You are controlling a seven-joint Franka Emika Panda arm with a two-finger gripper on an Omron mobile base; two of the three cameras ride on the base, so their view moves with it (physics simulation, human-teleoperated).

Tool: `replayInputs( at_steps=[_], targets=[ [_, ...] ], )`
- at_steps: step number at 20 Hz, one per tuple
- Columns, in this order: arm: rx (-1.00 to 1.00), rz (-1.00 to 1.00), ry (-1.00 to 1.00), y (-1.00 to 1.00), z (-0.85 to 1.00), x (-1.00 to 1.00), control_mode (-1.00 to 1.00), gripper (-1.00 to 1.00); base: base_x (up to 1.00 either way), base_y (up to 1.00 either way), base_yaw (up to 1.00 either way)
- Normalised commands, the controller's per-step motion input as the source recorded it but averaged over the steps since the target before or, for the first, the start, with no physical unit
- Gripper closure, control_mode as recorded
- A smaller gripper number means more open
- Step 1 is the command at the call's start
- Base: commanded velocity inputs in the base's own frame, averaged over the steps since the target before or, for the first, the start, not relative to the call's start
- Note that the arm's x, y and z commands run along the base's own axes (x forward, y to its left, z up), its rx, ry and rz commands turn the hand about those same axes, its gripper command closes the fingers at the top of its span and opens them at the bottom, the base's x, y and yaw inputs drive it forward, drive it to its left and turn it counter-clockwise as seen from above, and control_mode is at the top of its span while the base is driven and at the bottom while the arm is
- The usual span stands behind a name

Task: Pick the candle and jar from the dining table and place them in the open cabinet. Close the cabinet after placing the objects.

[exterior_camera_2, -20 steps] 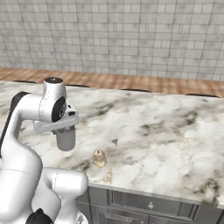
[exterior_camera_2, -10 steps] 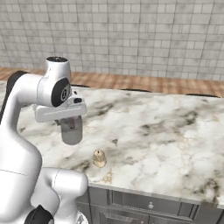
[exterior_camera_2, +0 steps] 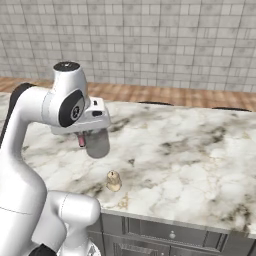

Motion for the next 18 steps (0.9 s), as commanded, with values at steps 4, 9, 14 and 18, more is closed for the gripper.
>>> replayInputs(
  at_steps=[4, 9, 14, 18],
  targets=[
    [-0.03, -0.30, -0.25, -0.09, 0.03, 0.00, -1.00, 1.00, 0.00, 0.00, 0.00],
    [0.00, -0.14, -0.09, 0.01, 0.31, 0.11, -1.00, 1.00, 0.00, 0.00, 0.00],
    [0.00, 0.00, -0.03, 0.00, 0.43, 0.02, -1.00, 1.00, 0.00, 0.00, 0.00],
    [0.00, 0.00, 0.00, 0.00, 0.25, 0.00, -1.00, 1.00, 0.00, 0.00, 0.00]
  ],
)
